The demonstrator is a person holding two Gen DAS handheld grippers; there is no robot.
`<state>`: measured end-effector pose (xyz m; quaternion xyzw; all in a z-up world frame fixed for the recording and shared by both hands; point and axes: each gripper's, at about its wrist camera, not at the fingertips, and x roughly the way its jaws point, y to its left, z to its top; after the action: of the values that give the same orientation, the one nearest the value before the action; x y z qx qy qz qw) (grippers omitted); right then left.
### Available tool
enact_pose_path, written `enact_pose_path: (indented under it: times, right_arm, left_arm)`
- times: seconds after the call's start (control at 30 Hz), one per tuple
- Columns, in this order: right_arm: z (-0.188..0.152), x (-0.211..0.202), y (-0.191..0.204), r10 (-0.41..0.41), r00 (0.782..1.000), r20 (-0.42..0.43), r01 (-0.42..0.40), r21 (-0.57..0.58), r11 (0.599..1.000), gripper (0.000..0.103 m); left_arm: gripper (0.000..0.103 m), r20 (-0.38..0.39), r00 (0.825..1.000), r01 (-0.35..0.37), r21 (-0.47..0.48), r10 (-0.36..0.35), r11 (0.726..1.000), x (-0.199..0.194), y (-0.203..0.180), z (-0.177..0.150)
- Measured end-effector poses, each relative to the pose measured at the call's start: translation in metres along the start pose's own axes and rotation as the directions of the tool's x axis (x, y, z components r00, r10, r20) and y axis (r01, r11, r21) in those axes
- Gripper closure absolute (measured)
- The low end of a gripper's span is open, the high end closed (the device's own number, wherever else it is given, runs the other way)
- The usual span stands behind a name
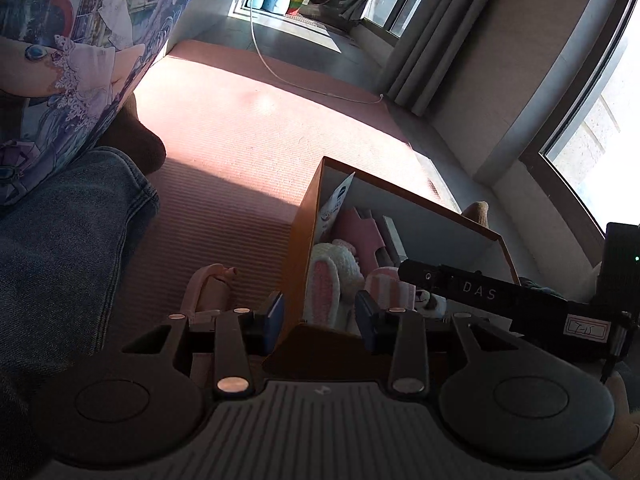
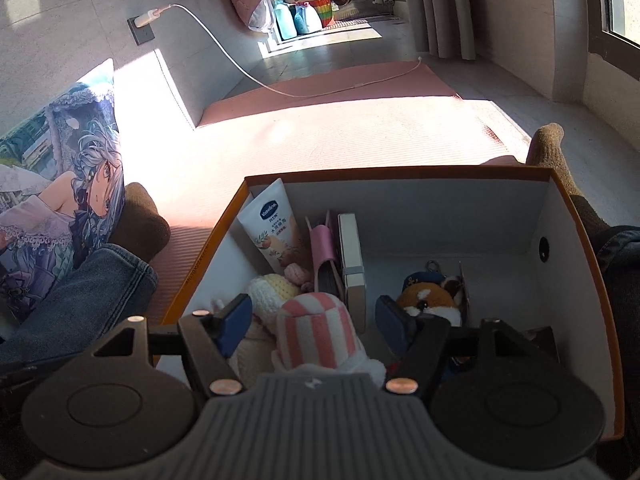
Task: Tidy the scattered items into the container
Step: 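Withdraw both tools up out of the shoebox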
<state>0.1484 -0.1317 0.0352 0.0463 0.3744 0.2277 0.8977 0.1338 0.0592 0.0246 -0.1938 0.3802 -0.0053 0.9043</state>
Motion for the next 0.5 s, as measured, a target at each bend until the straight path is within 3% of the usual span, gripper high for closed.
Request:
enact_pose_path:
  times: [0.17, 0.27, 0.4, 0.5]
  right_arm:
    - [-0.021, -0.042, 0.010, 0.084, 0.990, 0.111, -0.074, -0.084, 0.994, 0.031]
    - [-0.035, -0.063, 0.018, 0.127, 0.985, 0.114, -0.107, -0.169, 0.980, 0.031]
    - [-0.057, -0.072, 0.025, 0.140, 0.990, 0.014, -0.130, -0.293, 0.947, 0.032]
    - [-0.079, -0.077, 0.027, 0.096, 0.992, -0.084, -0.121, -0.379, 0.917, 0.034]
  left_arm:
    - [0.058, -0.015, 1.000, -0.014, 0.055, 0.015, 0.998, -0.018, 0.000, -0.012]
    - [0.058, -0.043, 0.999, -0.012, 0.117, 0.018, 0.993, -0.027, -0.003, -0.021]
    - [0.058, -0.105, 0.994, 0.021, 0.198, 0.000, 0.980, -0.034, -0.010, -0.036]
    - [0.057, -0.155, 0.988, 0.042, 0.279, 0.001, 0.959, -0.032, -0.017, -0.048]
